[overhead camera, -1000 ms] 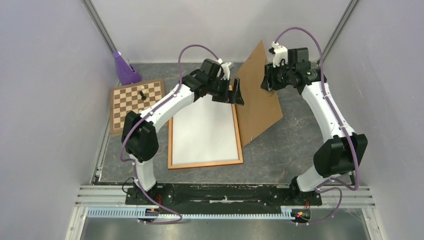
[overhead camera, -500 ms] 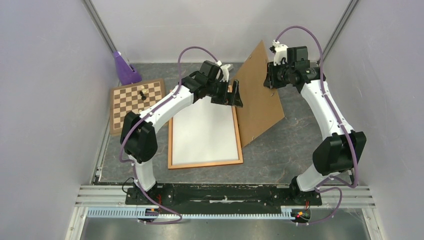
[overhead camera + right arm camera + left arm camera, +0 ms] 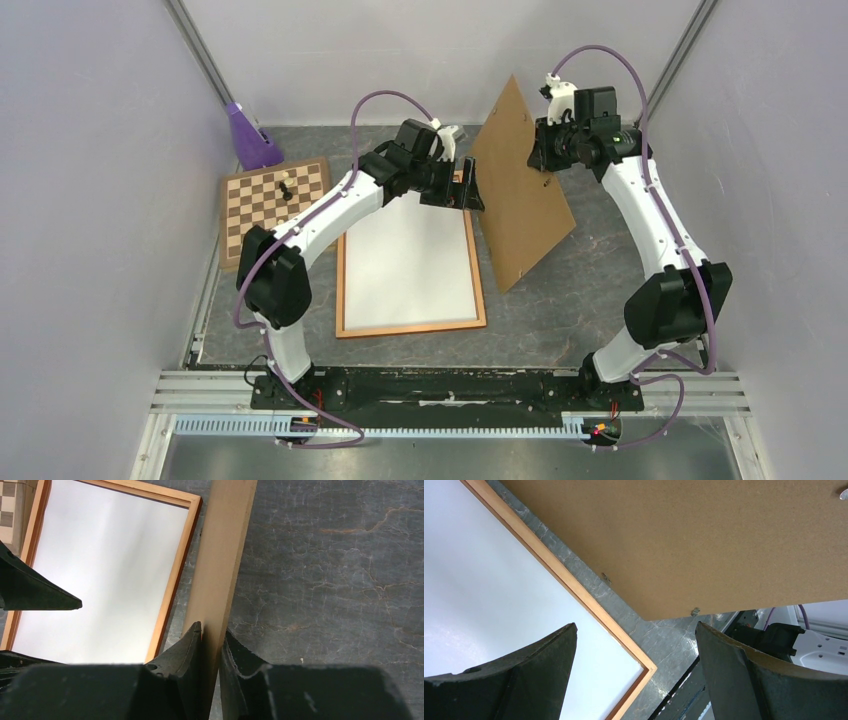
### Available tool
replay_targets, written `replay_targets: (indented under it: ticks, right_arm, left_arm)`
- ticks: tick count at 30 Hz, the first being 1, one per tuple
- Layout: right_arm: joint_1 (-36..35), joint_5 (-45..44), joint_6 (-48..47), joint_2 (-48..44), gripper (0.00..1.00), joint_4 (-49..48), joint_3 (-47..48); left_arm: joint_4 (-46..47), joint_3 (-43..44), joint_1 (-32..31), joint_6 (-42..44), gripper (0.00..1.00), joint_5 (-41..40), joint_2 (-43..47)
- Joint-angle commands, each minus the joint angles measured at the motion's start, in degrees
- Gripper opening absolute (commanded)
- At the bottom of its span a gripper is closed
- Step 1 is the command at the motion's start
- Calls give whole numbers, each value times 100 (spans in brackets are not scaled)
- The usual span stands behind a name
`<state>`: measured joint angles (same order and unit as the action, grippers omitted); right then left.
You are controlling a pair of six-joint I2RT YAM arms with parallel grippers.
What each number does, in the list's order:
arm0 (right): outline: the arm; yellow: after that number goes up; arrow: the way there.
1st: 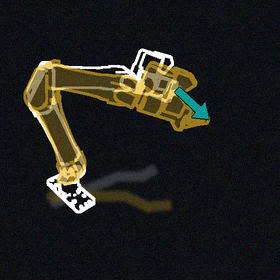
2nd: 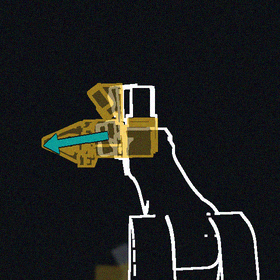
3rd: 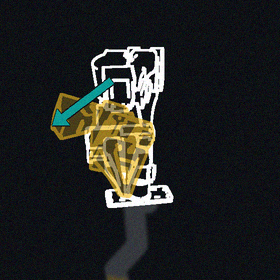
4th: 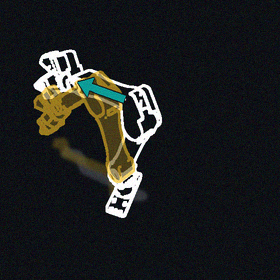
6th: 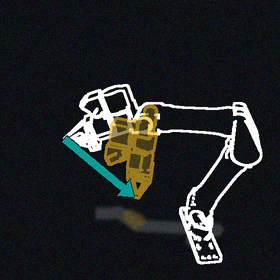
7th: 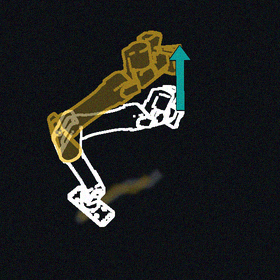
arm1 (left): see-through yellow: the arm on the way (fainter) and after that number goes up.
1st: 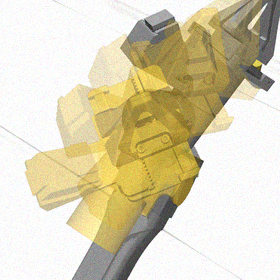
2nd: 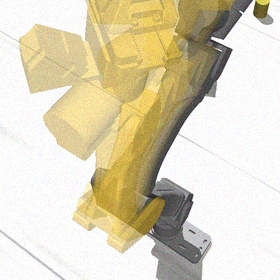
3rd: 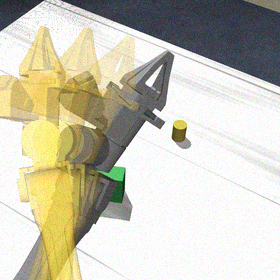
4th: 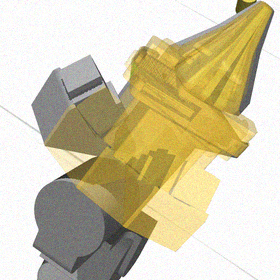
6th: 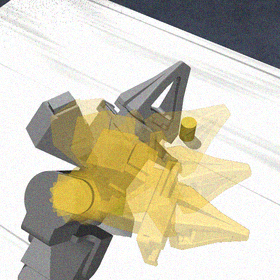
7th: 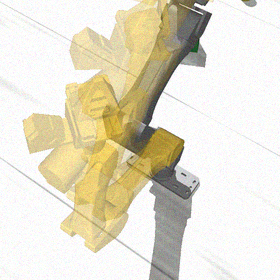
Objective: Put the photo into the frame
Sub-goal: Pick up the photo frame item at the center of the board.
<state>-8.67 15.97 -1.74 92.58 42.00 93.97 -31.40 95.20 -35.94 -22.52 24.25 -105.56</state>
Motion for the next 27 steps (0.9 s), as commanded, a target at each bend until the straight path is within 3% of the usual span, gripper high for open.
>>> replay_targets:
  ticks: [1, 17, 27]
  right_arm:
    - [41, -152, -125, -237, 0, -210, 330]
    - [279, 196, -20, -893, 0, -255, 526]
    - [278, 224, -130, -1004, 0, -391, 117]
  left_arm:
    - [136, -10, 69, 297, 94, -3, 307]
    - [506, -253, 315, 214, 94, 176, 333]
    - [596, -292, 333, 187, 94, 212, 317]
